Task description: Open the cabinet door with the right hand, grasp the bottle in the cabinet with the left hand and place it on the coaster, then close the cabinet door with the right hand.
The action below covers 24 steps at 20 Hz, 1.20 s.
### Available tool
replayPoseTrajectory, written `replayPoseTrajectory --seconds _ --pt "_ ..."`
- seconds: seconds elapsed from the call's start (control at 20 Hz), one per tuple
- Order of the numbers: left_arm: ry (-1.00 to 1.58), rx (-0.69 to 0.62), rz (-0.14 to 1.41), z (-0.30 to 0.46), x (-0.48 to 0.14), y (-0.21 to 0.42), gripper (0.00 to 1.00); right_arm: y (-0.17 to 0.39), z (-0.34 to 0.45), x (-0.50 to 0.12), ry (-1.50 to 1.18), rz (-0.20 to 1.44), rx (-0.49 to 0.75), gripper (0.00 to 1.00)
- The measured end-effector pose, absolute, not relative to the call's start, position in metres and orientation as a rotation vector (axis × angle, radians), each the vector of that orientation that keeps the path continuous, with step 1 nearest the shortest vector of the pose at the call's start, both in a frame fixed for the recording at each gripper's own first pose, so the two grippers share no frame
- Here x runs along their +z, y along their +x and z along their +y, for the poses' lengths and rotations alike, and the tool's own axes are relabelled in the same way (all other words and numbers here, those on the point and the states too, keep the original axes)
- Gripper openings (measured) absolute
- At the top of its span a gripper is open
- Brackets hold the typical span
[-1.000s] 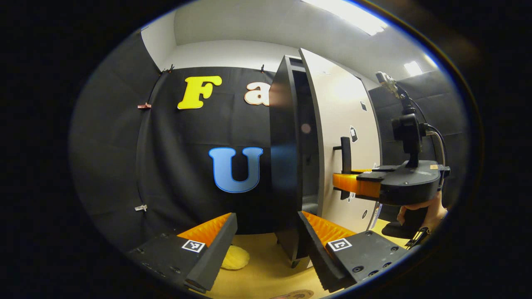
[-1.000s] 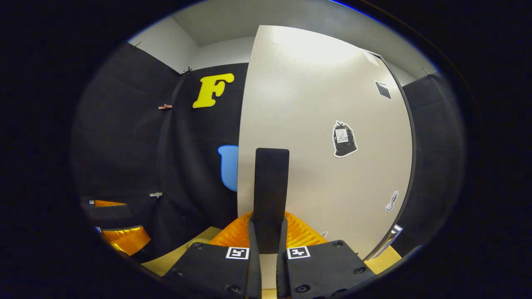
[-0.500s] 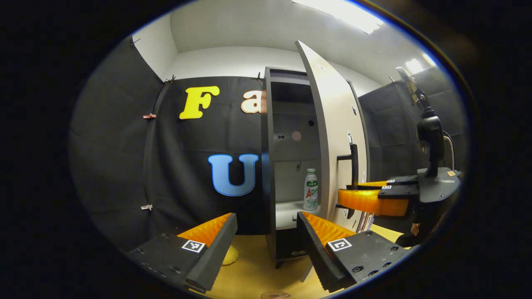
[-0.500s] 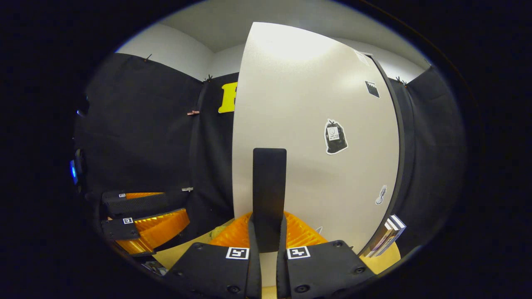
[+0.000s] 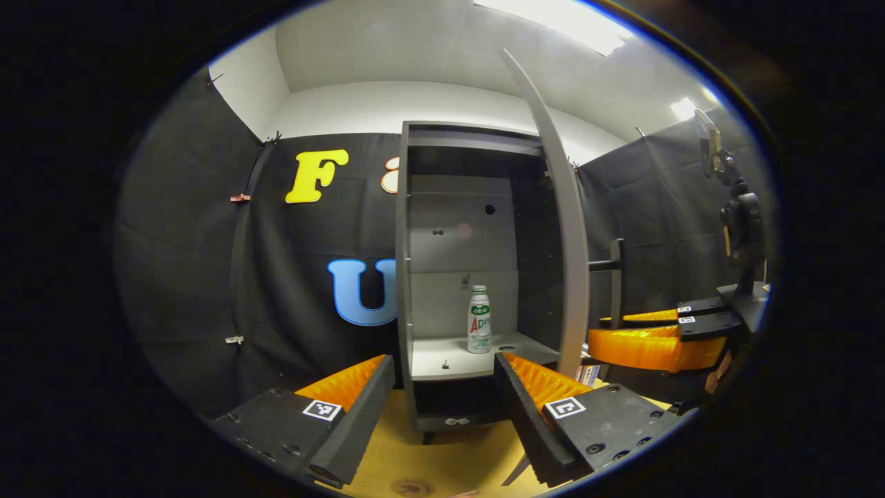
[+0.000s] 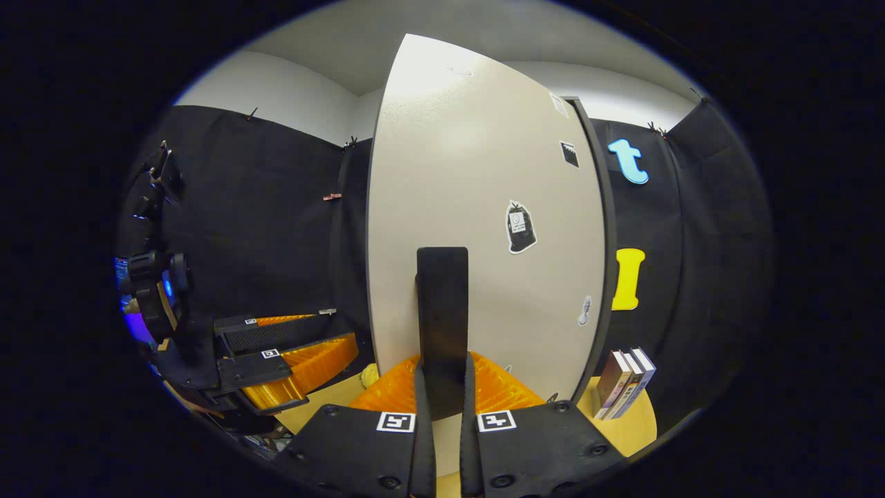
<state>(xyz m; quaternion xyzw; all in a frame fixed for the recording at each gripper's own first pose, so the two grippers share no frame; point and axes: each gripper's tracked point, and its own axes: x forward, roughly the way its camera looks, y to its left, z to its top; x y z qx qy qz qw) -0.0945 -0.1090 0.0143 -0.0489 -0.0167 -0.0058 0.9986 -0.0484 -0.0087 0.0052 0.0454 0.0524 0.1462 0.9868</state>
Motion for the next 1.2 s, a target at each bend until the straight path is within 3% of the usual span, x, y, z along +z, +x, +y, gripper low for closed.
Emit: replayPoseTrajectory --seconds 0.55,1.2 --pt "-0.097 -0.126 -0.032 -0.185 0.02 -0.094 0.91 -0.08 -0.102 0.007 -0.008 0.079 0.058 0.16" --pt "-0.079 -0.153 -0.021 -0.199 0.017 -0.085 0.91 -0.085 -0.133 0.005 -0.042 0.076 0.024 0.16"
